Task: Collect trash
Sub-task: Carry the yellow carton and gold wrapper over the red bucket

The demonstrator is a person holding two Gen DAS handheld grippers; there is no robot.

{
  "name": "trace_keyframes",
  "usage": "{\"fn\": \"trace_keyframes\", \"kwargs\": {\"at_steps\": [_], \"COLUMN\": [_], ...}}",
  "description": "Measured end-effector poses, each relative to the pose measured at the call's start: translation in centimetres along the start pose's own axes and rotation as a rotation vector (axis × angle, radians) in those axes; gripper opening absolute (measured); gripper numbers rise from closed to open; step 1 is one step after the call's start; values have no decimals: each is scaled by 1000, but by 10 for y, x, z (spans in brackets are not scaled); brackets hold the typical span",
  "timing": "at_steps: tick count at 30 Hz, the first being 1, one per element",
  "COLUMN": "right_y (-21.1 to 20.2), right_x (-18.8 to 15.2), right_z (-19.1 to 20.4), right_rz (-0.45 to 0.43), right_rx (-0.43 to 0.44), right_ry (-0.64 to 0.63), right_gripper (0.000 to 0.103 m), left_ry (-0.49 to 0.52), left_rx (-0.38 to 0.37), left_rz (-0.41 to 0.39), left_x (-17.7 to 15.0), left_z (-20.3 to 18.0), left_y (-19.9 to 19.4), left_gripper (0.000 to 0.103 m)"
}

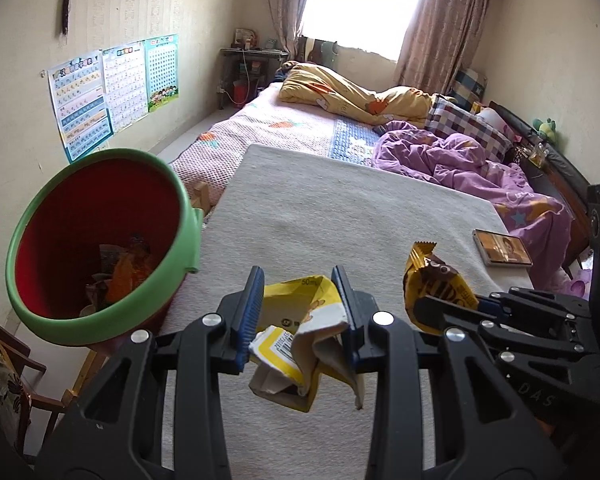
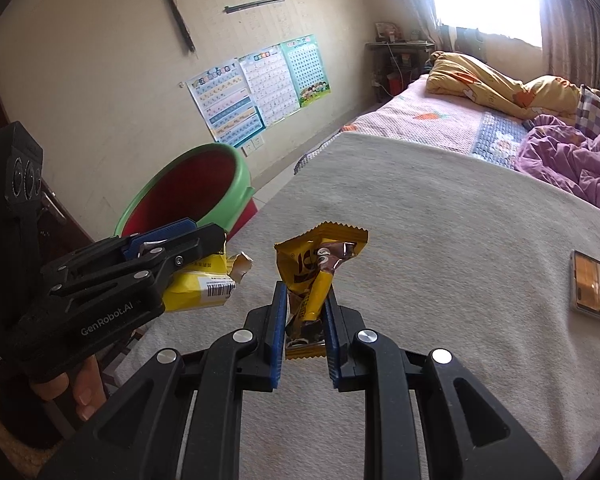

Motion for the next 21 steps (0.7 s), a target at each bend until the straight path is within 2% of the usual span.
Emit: {"fn": "trace_keyframes", "kwargs": {"at_steps": [21], "right_y": [34], "right_x": [9], "right_z": [36], "right_rz": [5], "right_rx": [8], "right_ry": [-39], "right_gripper": [18], "left_ry": [-26], "left_rx": [7], "left_rz": [-42], "left_x": [17], "left_z": [49], "left_y": [-12], "left_gripper": [33]}}
Point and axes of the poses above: each gripper's, at about its wrist camera, not at the fingertips, and y roughly the way its jaws point, z to its left, x to its top, the point moved 4 cm from there along y, roughly the way its jaws point, and after that the axes turned 15 degrees about -z, right-handed, at the moved point
